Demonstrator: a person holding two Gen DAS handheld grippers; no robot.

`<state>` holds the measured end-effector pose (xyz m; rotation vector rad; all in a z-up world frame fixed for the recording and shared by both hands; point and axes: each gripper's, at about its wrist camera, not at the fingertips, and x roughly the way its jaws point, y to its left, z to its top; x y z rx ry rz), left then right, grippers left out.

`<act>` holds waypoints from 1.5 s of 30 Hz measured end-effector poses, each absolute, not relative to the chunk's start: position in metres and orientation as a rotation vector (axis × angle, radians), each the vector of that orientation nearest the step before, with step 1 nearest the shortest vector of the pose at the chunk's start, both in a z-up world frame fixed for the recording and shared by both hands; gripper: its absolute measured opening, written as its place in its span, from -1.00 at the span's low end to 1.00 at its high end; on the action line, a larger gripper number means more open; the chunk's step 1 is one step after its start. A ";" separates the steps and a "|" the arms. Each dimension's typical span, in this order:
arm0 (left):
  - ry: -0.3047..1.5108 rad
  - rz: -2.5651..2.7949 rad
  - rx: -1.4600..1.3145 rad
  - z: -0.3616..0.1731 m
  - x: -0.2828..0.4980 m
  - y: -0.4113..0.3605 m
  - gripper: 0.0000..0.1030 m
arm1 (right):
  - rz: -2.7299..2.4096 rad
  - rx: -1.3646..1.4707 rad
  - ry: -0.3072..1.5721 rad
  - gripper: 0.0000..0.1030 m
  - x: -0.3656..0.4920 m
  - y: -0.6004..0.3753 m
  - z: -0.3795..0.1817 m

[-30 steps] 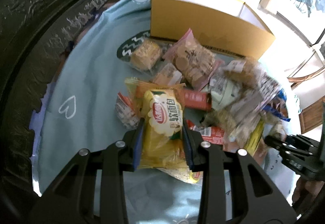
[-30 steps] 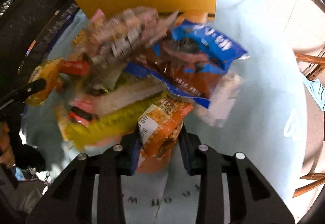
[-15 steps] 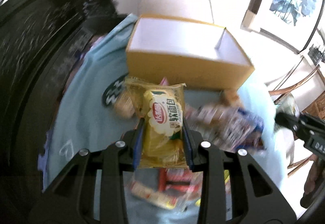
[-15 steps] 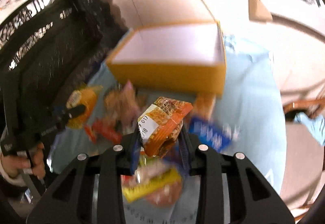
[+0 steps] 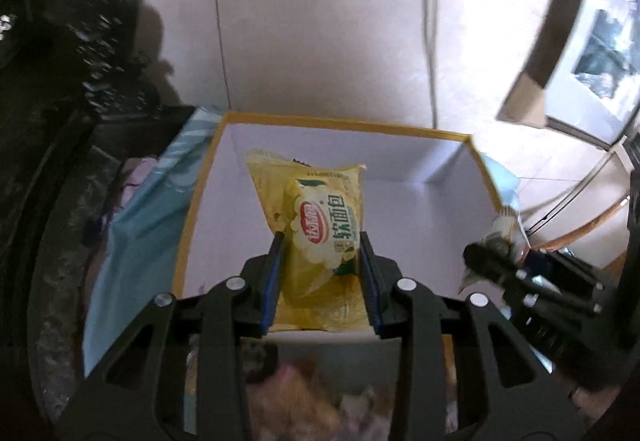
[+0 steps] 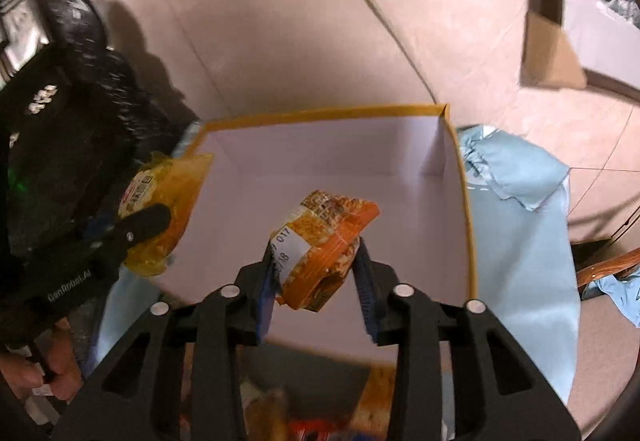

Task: Organize snacks
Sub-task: 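Drop the yellow bag into the box with the left tool while the right tool drops an orange snack, then move both tools back over the snack pile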

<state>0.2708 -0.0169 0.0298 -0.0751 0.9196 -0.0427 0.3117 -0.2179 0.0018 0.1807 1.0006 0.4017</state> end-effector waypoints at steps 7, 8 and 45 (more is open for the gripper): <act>0.881 0.018 -0.042 0.026 0.269 -0.014 0.87 | 0.347 0.189 1.029 0.25 0.311 -0.229 -0.011; 0.884 0.024 -0.031 0.028 0.261 -0.013 0.87 | 0.350 0.197 1.029 0.25 0.307 -0.234 -0.010; 1.113 0.098 0.006 -0.058 0.038 0.040 0.87 | 0.429 0.139 1.102 0.26 0.067 -0.265 -0.021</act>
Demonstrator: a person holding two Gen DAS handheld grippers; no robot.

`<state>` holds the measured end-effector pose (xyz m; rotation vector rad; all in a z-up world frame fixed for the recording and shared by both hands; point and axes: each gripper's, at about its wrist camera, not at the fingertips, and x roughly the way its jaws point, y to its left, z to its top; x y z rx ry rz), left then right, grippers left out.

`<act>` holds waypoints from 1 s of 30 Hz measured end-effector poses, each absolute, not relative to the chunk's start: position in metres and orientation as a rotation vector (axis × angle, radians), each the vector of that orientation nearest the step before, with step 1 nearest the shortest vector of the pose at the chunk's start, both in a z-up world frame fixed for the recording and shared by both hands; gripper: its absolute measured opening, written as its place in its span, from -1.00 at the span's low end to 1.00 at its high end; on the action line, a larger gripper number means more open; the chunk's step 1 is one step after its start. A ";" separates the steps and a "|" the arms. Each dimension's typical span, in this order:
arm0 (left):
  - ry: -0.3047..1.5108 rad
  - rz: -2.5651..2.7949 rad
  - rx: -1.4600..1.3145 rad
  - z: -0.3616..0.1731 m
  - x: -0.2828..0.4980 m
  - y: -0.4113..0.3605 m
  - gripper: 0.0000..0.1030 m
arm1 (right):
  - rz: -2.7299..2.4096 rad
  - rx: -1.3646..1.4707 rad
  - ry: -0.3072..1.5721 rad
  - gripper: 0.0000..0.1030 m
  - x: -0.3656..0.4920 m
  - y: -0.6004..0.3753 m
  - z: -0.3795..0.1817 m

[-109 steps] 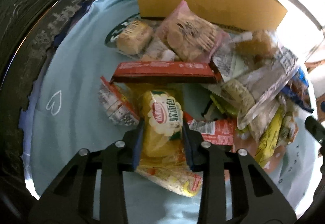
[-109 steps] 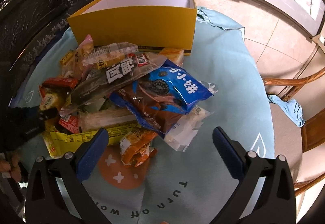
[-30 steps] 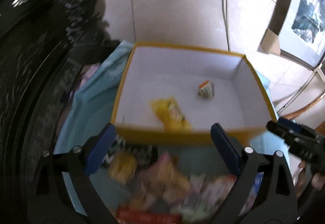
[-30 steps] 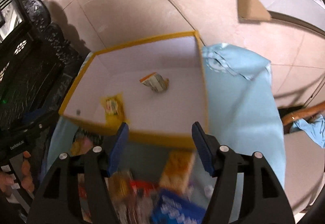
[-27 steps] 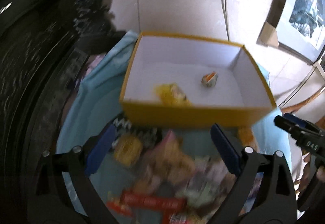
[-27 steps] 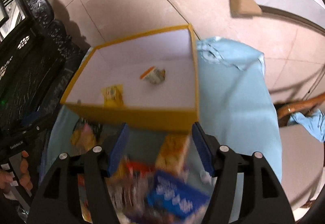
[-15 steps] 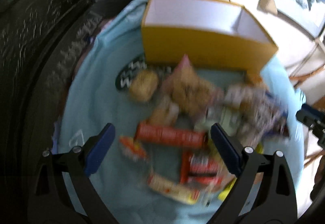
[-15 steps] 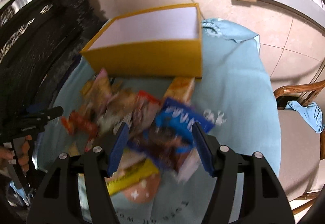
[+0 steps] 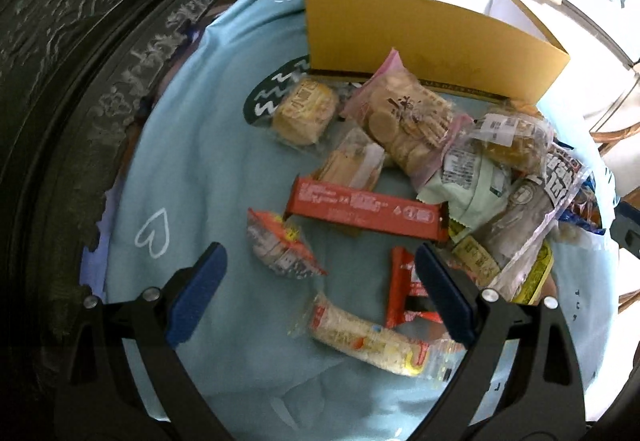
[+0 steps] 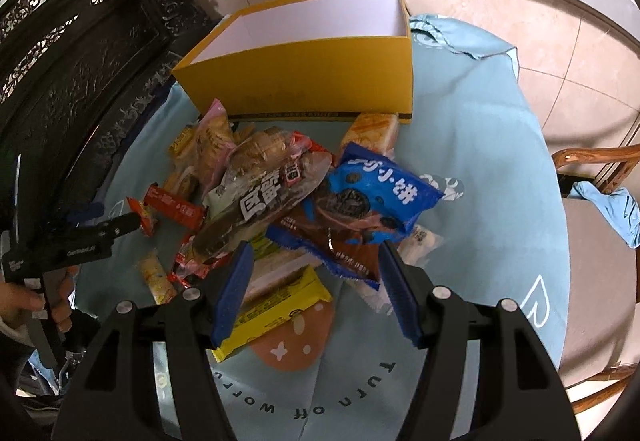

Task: Organize snacks
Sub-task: 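Move both tools back over the snack pile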

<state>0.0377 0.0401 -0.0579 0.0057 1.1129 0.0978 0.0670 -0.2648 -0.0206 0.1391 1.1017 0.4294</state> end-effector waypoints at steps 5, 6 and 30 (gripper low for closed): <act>1.119 0.092 -0.010 -0.060 0.051 0.036 0.87 | 0.425 0.141 1.099 0.26 0.067 -0.264 -0.017; 1.114 0.088 -0.007 -0.058 0.052 0.035 0.87 | 0.425 0.143 1.096 0.26 0.068 -0.263 -0.016; 1.157 0.102 -0.002 -0.090 0.156 0.078 0.71 | 0.430 0.232 1.113 0.26 0.141 -0.254 -0.027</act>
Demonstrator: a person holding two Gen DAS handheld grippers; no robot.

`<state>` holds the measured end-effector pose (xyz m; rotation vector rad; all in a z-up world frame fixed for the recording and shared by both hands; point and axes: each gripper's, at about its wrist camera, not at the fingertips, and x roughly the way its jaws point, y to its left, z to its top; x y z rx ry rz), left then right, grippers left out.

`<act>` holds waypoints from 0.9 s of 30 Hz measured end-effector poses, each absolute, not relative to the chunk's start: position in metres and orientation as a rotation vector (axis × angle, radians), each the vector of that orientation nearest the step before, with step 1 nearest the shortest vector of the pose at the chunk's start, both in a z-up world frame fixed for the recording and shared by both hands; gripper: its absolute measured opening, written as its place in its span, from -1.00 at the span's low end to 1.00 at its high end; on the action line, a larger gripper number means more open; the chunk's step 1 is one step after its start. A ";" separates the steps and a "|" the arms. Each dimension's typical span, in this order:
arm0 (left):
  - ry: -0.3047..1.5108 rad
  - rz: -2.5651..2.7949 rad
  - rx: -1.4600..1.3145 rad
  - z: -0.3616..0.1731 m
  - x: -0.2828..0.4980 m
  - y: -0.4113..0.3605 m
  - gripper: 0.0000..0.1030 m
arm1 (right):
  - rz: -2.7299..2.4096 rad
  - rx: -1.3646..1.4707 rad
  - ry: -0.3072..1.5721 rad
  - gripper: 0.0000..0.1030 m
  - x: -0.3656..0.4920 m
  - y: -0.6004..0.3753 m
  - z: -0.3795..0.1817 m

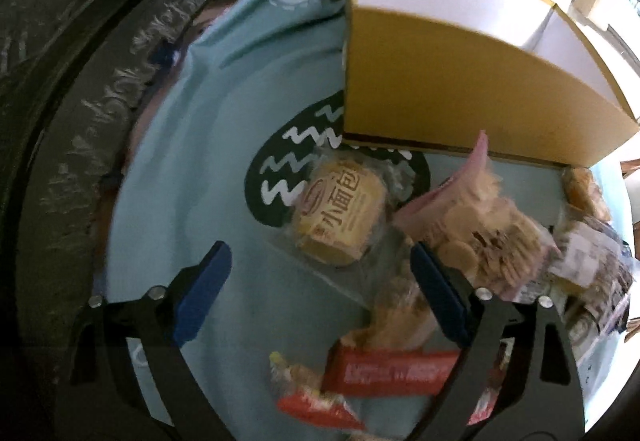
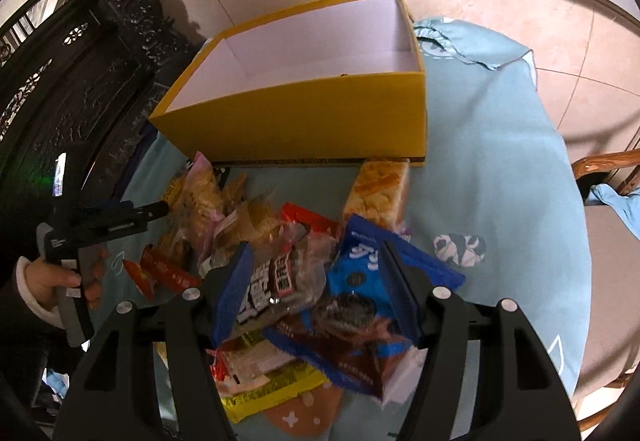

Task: Organize snacks
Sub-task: 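Move both tools back over the snack pile, then grasp the round bun bag with the left tool while the right tool grasps a cracker pack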

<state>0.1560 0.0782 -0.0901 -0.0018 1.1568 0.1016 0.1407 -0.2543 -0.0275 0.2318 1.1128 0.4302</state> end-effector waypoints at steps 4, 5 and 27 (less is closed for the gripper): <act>1.213 0.089 0.035 -0.110 0.173 0.072 0.26 | 0.424 0.230 1.129 0.26 0.148 -0.259 -0.032; 1.207 0.107 0.074 -0.113 0.177 0.070 0.25 | 0.418 0.229 1.130 0.26 0.149 -0.261 -0.033; 1.178 0.139 -0.021 -0.109 0.181 0.087 -0.22 | 0.171 -0.012 1.399 -0.08 0.233 -0.213 -0.120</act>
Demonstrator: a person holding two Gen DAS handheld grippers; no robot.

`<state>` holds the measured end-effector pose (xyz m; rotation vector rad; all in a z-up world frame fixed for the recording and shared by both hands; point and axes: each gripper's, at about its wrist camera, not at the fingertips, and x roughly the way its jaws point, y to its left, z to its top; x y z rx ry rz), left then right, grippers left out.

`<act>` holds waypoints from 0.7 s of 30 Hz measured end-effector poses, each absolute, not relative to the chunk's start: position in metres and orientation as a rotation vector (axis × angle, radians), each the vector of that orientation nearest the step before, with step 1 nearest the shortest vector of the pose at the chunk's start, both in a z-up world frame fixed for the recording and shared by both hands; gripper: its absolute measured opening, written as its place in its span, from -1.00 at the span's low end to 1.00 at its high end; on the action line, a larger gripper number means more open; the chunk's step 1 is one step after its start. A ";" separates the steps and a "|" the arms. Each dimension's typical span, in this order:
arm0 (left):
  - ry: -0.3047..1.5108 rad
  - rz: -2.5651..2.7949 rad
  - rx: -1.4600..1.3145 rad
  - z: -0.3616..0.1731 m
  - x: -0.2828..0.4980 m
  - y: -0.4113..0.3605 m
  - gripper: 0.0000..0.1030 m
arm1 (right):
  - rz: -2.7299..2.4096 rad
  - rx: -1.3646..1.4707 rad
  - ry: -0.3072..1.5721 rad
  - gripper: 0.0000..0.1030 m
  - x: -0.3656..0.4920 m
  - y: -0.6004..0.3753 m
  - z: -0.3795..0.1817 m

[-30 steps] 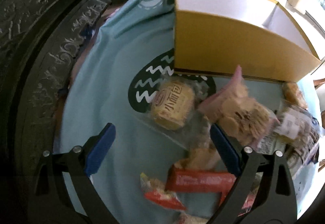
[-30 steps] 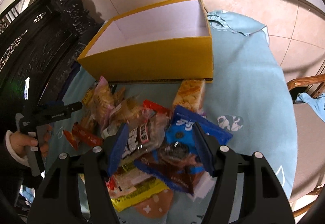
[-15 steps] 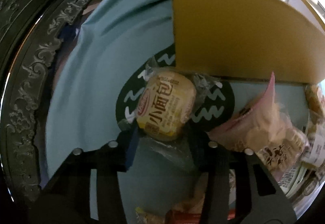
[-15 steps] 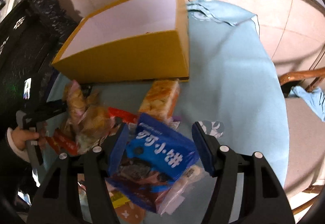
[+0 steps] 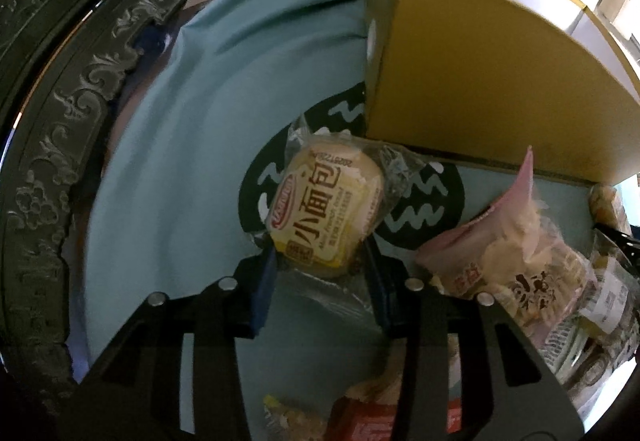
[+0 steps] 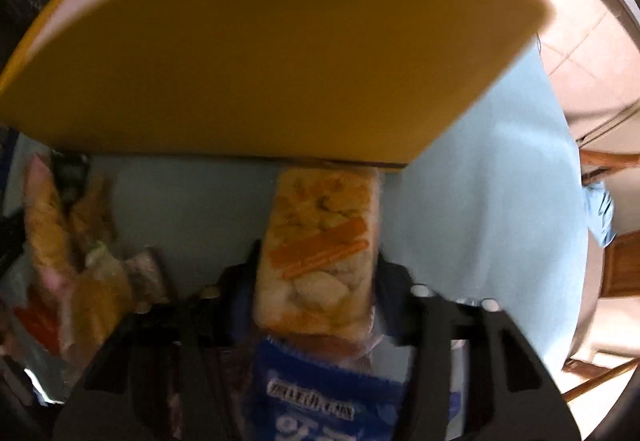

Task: Organize snacks
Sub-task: 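Grasp the round bun bag with the left tool while the right tool grasps a cracker pack, then release the bun bag into the box with the left tool while the right tool releases the cracker pack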

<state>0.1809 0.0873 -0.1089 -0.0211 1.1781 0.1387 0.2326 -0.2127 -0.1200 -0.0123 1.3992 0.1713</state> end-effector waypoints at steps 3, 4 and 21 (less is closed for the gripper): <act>1.166 0.133 -0.041 -0.105 0.182 0.089 -0.23 | 0.206 0.023 1.375 -0.12 0.226 -0.220 -0.107; 1.154 0.132 -0.042 -0.101 0.180 0.089 -0.23 | 0.211 0.044 1.344 -0.12 0.222 -0.225 -0.098; 0.984 0.062 -0.017 0.001 0.120 0.062 -0.24 | 0.399 0.201 1.072 -0.11 0.160 -0.268 0.021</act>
